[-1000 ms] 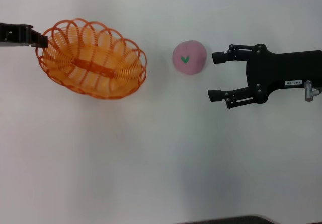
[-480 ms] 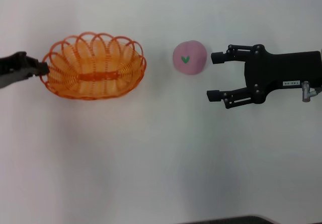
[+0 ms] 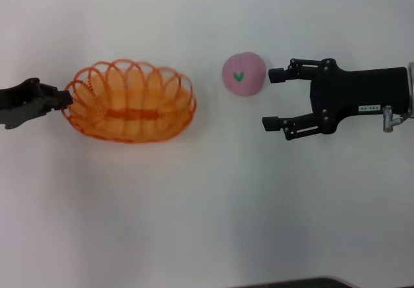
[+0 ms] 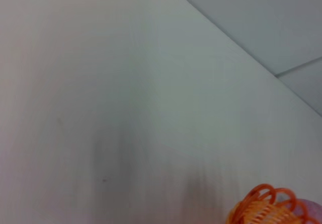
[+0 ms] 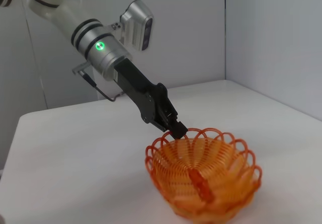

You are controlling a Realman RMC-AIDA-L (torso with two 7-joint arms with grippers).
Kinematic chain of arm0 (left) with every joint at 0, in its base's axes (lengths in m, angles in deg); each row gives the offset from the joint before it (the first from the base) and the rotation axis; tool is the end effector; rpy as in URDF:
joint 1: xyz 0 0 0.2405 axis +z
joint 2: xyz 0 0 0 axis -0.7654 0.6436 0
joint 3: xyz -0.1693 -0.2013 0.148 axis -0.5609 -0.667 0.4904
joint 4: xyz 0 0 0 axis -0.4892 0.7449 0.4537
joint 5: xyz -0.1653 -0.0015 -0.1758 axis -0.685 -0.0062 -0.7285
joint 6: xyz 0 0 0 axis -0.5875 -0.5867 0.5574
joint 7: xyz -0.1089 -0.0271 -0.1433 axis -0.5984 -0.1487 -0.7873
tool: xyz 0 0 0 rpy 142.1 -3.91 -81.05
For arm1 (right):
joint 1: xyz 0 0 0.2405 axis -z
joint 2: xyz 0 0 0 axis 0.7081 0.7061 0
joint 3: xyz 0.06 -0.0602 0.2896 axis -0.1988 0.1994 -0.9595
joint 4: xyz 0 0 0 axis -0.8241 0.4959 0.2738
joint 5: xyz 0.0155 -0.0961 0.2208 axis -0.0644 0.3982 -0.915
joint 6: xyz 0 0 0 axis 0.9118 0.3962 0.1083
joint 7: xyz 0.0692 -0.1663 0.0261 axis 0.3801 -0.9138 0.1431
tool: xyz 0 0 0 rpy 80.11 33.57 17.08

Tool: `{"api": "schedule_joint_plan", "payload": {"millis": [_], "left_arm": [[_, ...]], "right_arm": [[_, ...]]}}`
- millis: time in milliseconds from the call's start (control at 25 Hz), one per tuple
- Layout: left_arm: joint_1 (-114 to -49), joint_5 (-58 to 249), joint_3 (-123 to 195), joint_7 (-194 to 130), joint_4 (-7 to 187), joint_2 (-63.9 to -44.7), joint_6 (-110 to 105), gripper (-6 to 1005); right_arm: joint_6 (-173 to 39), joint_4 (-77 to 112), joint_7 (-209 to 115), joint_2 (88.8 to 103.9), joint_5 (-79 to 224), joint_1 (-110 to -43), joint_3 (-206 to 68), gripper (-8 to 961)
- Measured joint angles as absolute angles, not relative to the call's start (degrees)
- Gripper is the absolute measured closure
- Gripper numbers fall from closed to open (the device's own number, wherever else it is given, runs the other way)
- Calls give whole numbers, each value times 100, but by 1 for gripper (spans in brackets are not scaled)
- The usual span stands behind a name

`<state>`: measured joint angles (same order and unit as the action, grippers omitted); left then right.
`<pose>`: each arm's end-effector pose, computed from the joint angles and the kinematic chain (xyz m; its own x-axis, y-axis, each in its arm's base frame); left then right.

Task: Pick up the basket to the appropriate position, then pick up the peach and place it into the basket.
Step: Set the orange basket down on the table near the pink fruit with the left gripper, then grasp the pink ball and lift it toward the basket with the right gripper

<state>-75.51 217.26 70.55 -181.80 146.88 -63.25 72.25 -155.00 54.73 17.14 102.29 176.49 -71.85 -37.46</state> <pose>-0.3416 0.3903 -0.0279 0.0025 0.8947 0.4466 0.9999 -0.0086 0.0115 0.3168 0.3546 -0.0452 0.8837 -0.1640 -0.4384 -0.2607 -0.9503 -0.1702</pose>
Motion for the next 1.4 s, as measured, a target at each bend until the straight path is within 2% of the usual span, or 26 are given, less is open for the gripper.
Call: {"api": "schedule_joint_plan", "payload": {"millis": [400,800,920,1000,1400], "left_arm": [[-7546,21607,6686,-18283,14365,-6252,7359,778],[-7580,20971,5706,-16841,14372,-5991,7821,317],[-7598,20326,5409,-15538,14468,-5897,8610,278],[-7579,20204,5393,-14791,14822,-5923,9020,251],[-6773,20550,6449,-12336,16136,-6343,9541,141]], "right_arm": [[-15445,5427,1704,10230,17653,-7211,-3740,9],[-15335,5370,1704,10239,17642,-7216,-3740,8],[-15305,5352,1704,10239,17641,-7210,-3742,9],[-15299,5351,1709,10239,17624,-7204,-3759,9],[-15268,5340,1814,10266,17374,-7151,-3857,9]]}}
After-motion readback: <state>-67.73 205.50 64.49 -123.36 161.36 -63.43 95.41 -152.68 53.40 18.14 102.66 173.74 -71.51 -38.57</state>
